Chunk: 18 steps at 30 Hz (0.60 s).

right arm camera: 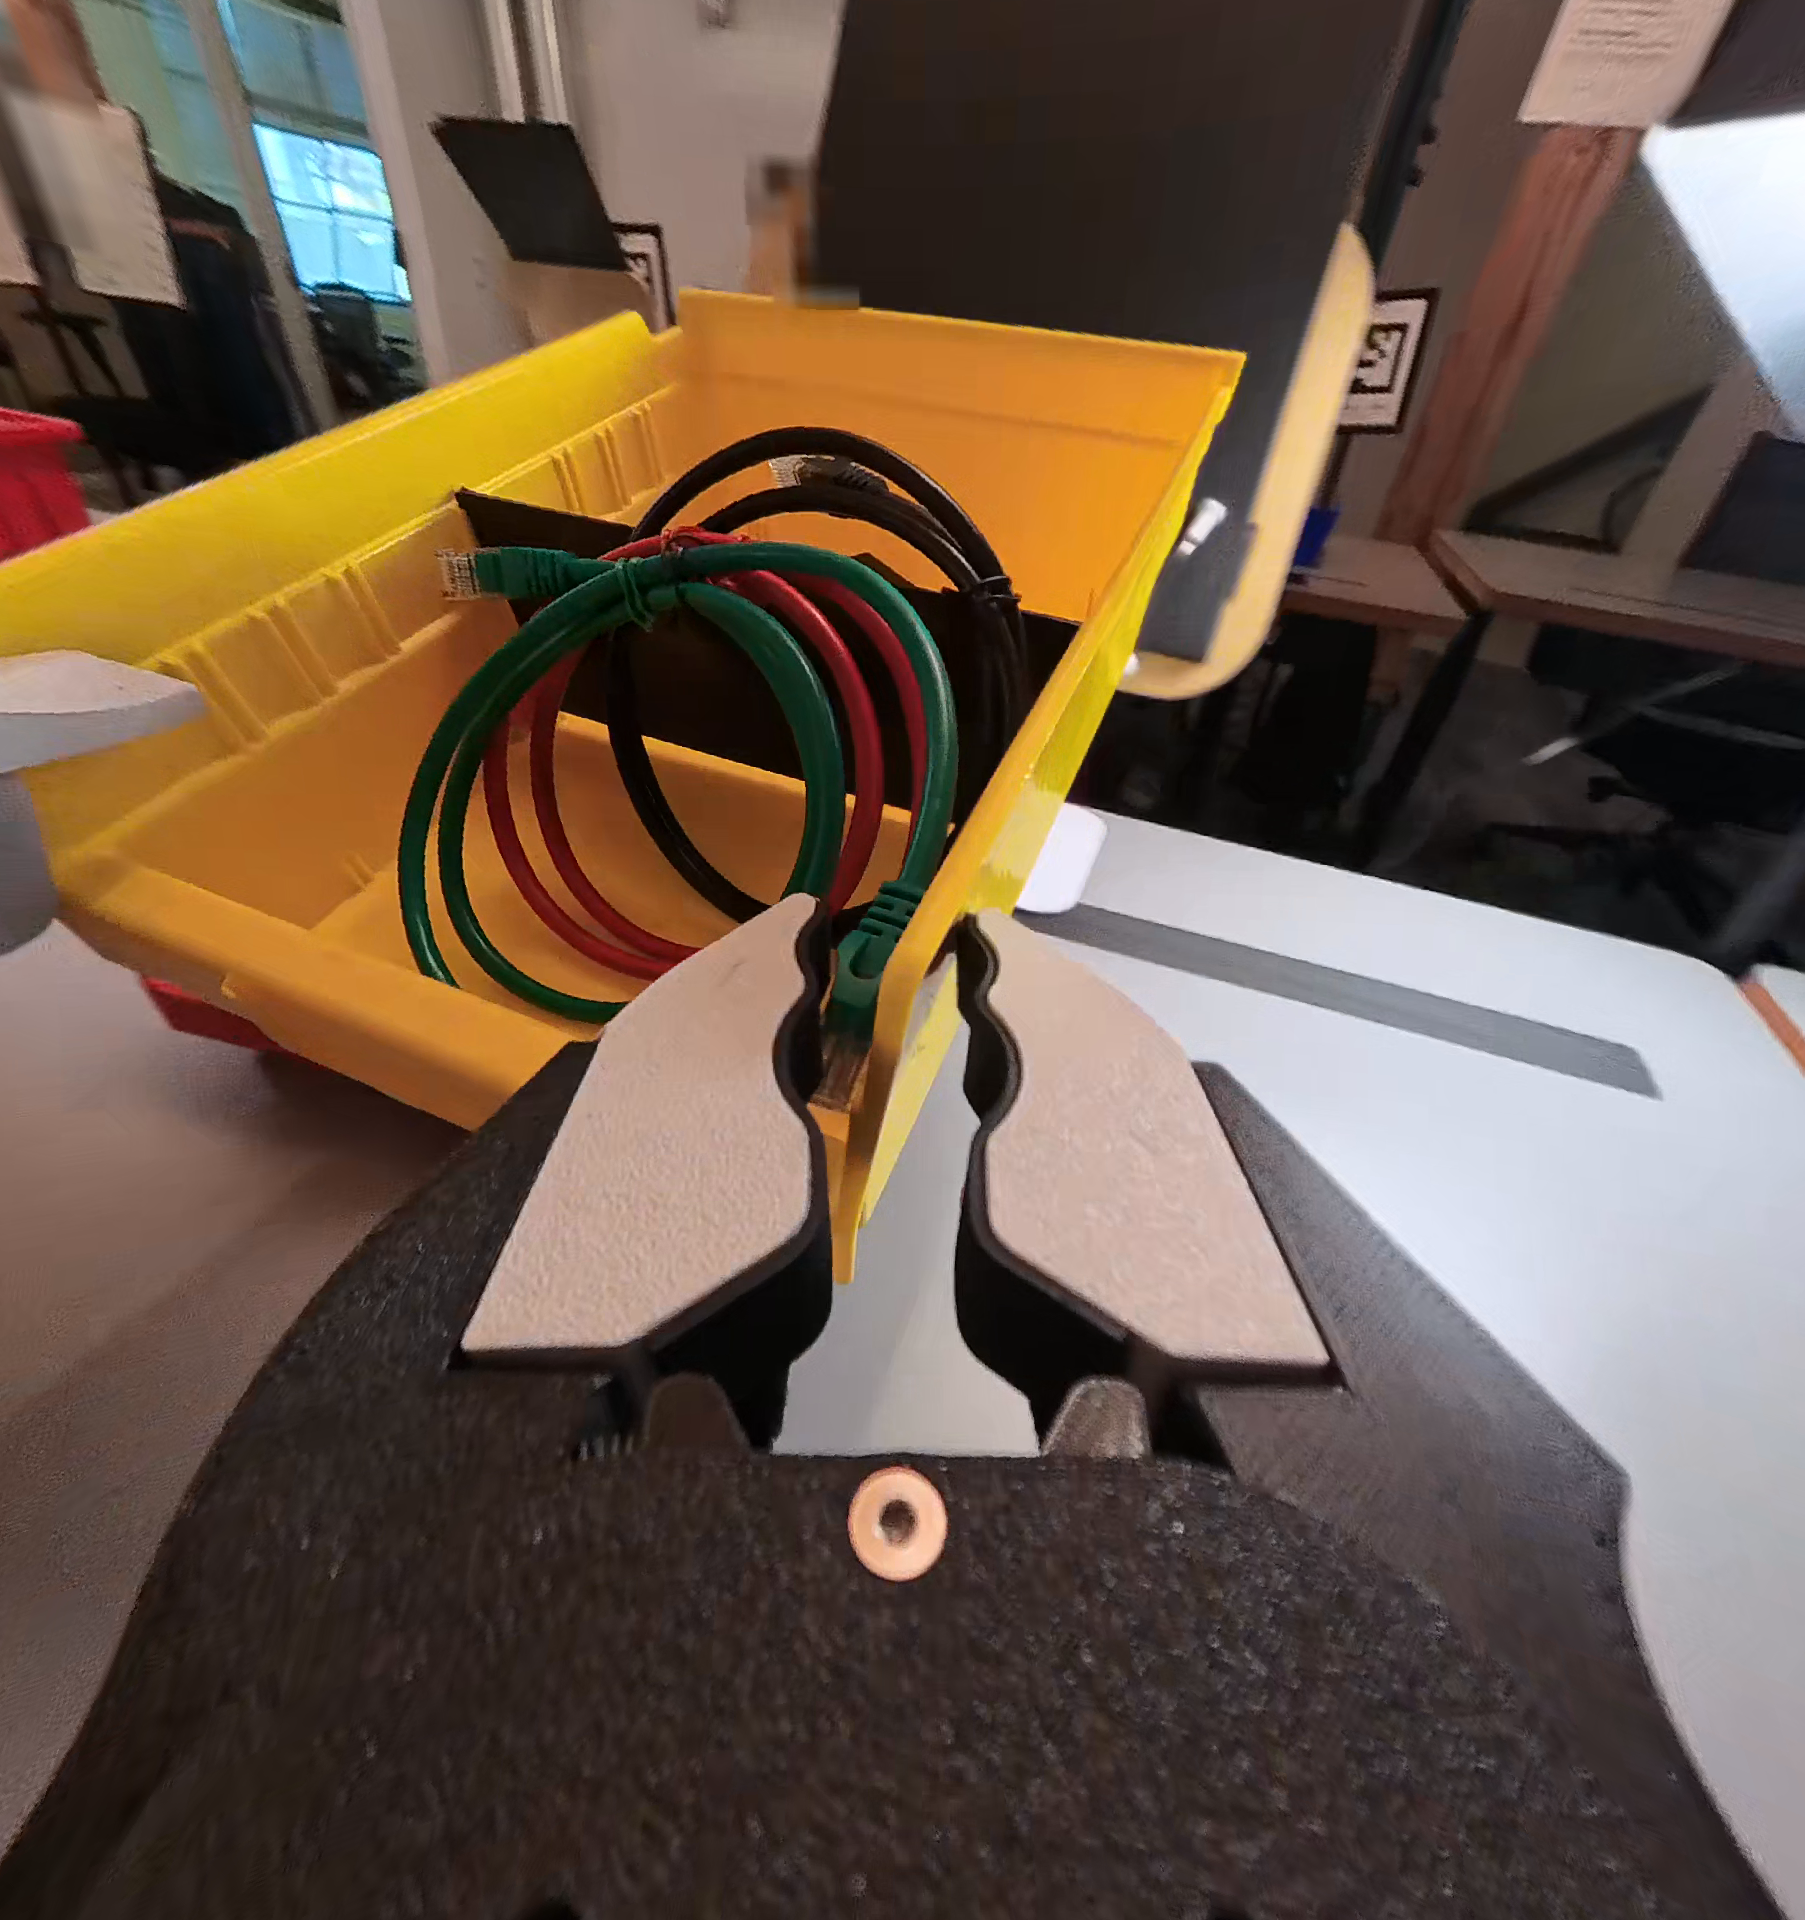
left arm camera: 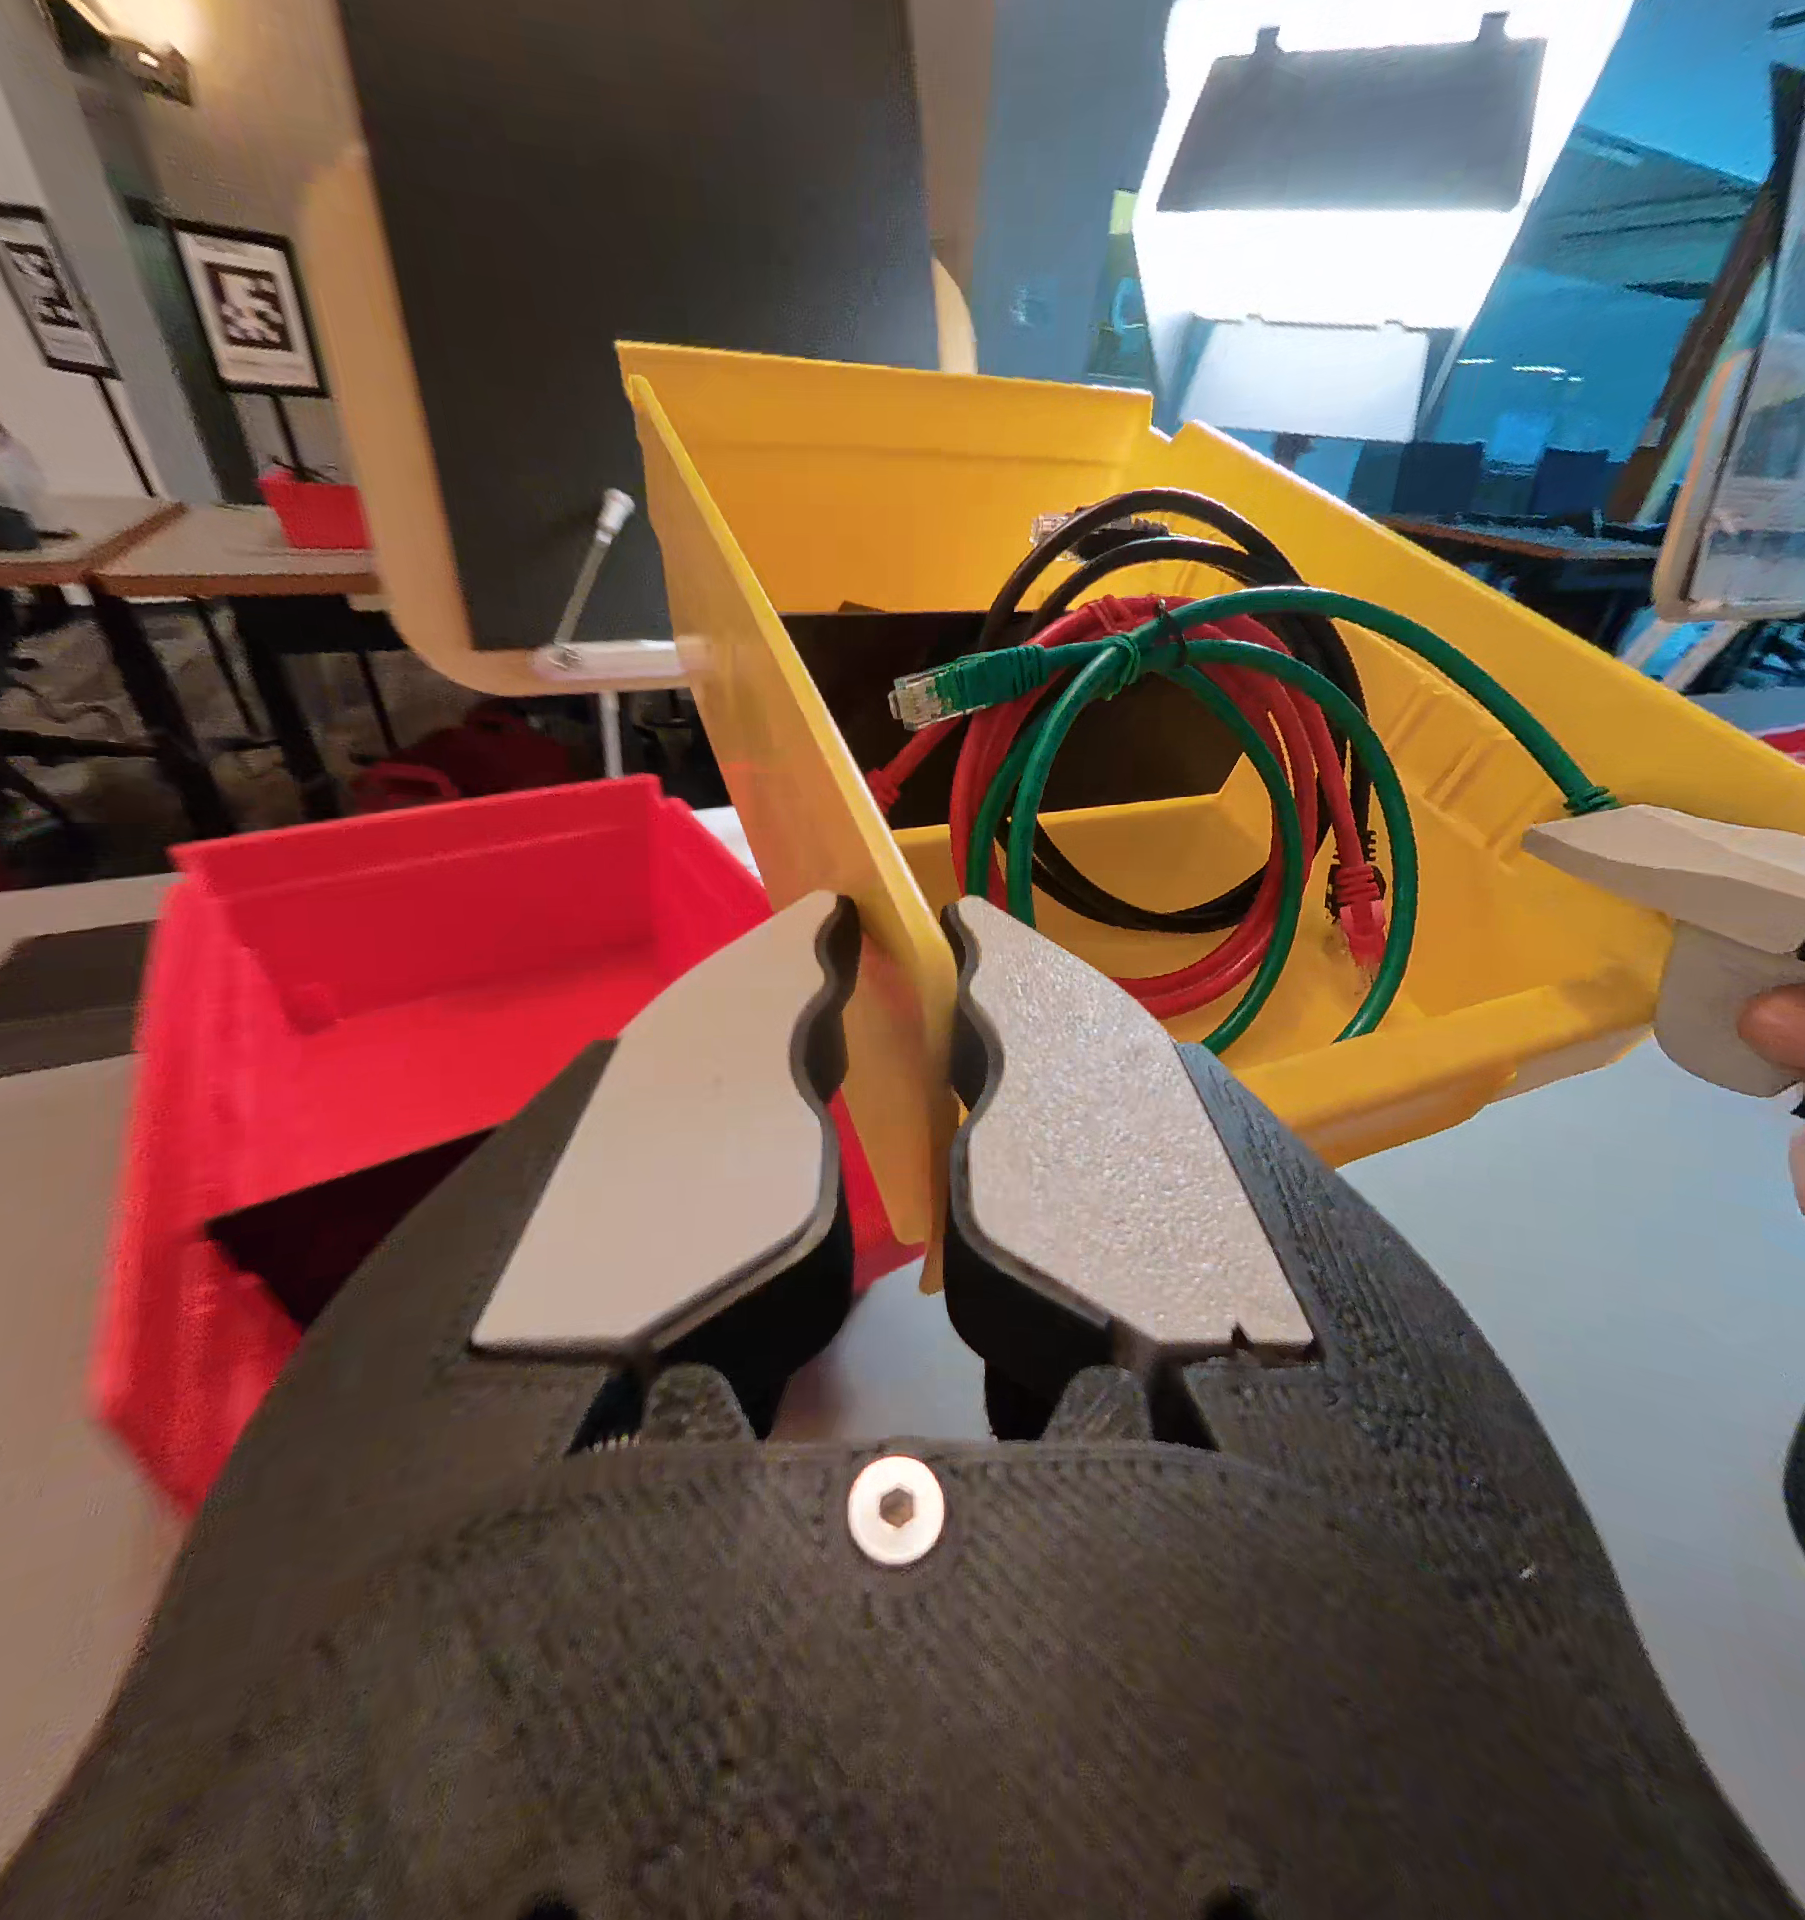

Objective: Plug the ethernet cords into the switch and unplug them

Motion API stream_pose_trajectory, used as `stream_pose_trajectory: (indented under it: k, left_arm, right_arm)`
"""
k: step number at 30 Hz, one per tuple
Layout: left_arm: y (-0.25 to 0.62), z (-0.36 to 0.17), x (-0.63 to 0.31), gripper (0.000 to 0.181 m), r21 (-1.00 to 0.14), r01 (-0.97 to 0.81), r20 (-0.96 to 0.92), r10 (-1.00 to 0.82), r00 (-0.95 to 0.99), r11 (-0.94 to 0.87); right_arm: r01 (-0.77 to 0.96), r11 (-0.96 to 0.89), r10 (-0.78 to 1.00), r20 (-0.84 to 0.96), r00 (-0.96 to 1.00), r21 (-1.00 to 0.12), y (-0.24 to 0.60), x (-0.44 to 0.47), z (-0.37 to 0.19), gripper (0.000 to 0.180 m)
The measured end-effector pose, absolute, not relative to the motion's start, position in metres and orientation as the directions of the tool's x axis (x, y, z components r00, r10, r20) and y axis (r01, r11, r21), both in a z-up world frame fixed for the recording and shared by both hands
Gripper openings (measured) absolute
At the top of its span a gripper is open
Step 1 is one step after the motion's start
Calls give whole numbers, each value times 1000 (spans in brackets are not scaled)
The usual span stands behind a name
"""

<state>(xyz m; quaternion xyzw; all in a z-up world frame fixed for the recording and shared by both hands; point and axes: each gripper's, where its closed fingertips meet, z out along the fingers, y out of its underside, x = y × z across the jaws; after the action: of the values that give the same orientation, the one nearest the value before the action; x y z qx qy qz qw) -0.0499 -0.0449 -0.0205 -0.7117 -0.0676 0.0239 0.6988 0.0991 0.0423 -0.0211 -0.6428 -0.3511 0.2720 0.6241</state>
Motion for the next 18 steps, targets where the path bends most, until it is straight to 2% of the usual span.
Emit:
stream_pose_trajectory:
  k: [11,18]
  left_arm:
    - [-177,5,-173,15,-1000,20,18,395,919,-1]
    - [-265,-7,-241,13,-997,-18,-56,541,839,-74]
  right_arm:
    - [73,59,943,79,323,-996,-55,-54,-6,23]
    - [97,18,990,31,135,-995,-129,-139,-39,26]
